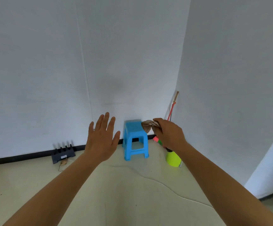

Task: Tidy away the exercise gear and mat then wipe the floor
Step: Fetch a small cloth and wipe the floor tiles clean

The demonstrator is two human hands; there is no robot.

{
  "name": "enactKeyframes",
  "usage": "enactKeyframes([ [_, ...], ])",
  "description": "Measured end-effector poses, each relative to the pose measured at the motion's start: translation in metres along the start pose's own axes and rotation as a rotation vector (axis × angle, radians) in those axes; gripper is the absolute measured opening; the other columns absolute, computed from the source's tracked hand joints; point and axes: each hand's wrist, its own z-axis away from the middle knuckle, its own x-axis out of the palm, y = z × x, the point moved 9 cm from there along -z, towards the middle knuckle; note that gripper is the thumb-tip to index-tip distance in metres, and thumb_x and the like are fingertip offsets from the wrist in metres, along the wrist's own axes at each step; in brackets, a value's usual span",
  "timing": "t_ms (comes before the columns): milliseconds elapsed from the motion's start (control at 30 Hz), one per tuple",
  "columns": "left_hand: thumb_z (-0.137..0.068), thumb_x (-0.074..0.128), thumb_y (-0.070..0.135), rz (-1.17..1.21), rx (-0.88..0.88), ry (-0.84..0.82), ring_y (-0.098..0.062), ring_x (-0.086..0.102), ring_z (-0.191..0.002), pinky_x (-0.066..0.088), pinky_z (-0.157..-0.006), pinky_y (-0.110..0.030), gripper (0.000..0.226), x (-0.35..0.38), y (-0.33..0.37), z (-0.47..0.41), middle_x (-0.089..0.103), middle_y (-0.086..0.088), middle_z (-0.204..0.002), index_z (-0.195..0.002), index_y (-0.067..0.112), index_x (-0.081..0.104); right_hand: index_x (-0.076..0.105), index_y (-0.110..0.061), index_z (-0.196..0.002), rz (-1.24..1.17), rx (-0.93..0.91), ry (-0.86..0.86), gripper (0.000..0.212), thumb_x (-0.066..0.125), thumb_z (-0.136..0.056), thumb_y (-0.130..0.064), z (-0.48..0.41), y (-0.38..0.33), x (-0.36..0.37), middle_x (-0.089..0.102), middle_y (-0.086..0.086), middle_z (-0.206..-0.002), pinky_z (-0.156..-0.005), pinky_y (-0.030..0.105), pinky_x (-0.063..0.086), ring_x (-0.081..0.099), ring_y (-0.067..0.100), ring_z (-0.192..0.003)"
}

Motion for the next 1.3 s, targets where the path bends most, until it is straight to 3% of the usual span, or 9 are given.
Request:
enactKeyframes([
  [100, -0.101, 0.011, 0.049, 0.006, 0.025, -0.053, -0.023, -0.004, -0.152, 0.004, -0.123, -0.047, 0.064, 0.047, -0.028, -0.082, -0.008, -0.006, -0.164, -0.157, 0.018, 0.002, 0.057, -0.028, -0.133, 0.021, 0.044, -0.023, 0.034, 0.048, -0.102, -0.041, -0.072, 0.025, 0.04, 0.071, -0.003, -0.106, -0.079, 0.035, 0.05, 0.066, 0.021, -0.095],
  [333, -0.102, 0.013, 0.049, -0.045, 0.121, -0.148, -0.024, -0.002, -0.152, 0.005, -0.122, -0.047, 0.064, 0.148, -0.055, -0.265, -0.006, -0.006, -0.165, -0.157, 0.019, 0.003, 0.058, -0.027, -0.131, 0.032, 0.196, -0.023, 0.034, 0.051, -0.101, -0.041, -0.215, 0.111, 0.099, 0.073, 0.0, -0.103, -0.08, 0.037, 0.052, 0.066, 0.025, -0.094],
  [633, -0.103, 0.012, 0.05, -0.074, 0.145, -0.314, -0.023, -0.006, -0.152, 0.001, -0.121, -0.047, 0.063, 0.341, -0.048, -0.482, -0.009, -0.005, -0.165, -0.157, 0.02, 0.001, 0.061, -0.033, -0.117, -0.051, 0.325, -0.089, 0.025, 0.049, -0.099, -0.046, -0.395, 0.251, 0.263, 0.069, -0.008, -0.086, -0.072, 0.034, 0.053, 0.065, 0.017, -0.078],
  [833, -0.103, 0.012, 0.05, -0.05, 0.123, -0.311, -0.022, -0.006, -0.152, 0.003, -0.121, -0.046, 0.063, 0.396, -0.06, -0.638, -0.011, -0.005, -0.164, -0.157, 0.02, 0.0, 0.062, -0.03, -0.121, -0.139, 0.382, -0.128, 0.031, 0.054, -0.097, -0.047, -0.549, 0.304, 0.329, 0.068, -0.009, -0.081, -0.071, 0.033, 0.054, 0.064, 0.014, -0.074],
  [1033, -0.101, 0.013, 0.052, -0.019, 0.1, -0.326, -0.023, -0.004, -0.152, 0.004, -0.122, -0.046, 0.065, 0.471, -0.11, -0.741, -0.008, -0.005, -0.165, -0.157, 0.02, 0.002, 0.063, -0.034, -0.089, -0.319, 0.448, -0.205, 0.016, 0.053, -0.093, -0.045, -0.669, 0.317, 0.406, 0.068, -0.013, -0.064, -0.066, 0.026, 0.053, 0.064, 0.003, -0.062],
  [1233, -0.103, 0.014, 0.049, 0.055, 0.097, -0.485, -0.024, -0.003, -0.152, 0.008, -0.122, -0.048, 0.064, 0.607, -0.155, -0.816, -0.008, -0.007, -0.165, -0.157, 0.018, 0.002, 0.05, -0.024, -0.069, -0.327, 0.619, -0.291, 0.033, 0.051, -0.098, -0.038, -0.724, 0.356, 0.527, 0.057, -0.007, -0.064, -0.056, 0.025, 0.037, 0.056, 0.012, -0.062],
  [1300, -0.103, 0.015, 0.048, 0.09, 0.122, -0.57, -0.025, -0.004, -0.152, 0.008, -0.122, -0.048, 0.064, 0.653, -0.164, -0.833, -0.009, -0.008, -0.164, -0.157, 0.017, 0.001, 0.05, -0.021, -0.068, -0.338, 0.716, -0.339, 0.036, 0.052, -0.098, -0.039, -0.73, 0.376, 0.569, 0.057, -0.003, -0.064, -0.056, 0.027, 0.039, 0.056, 0.016, -0.063],
])
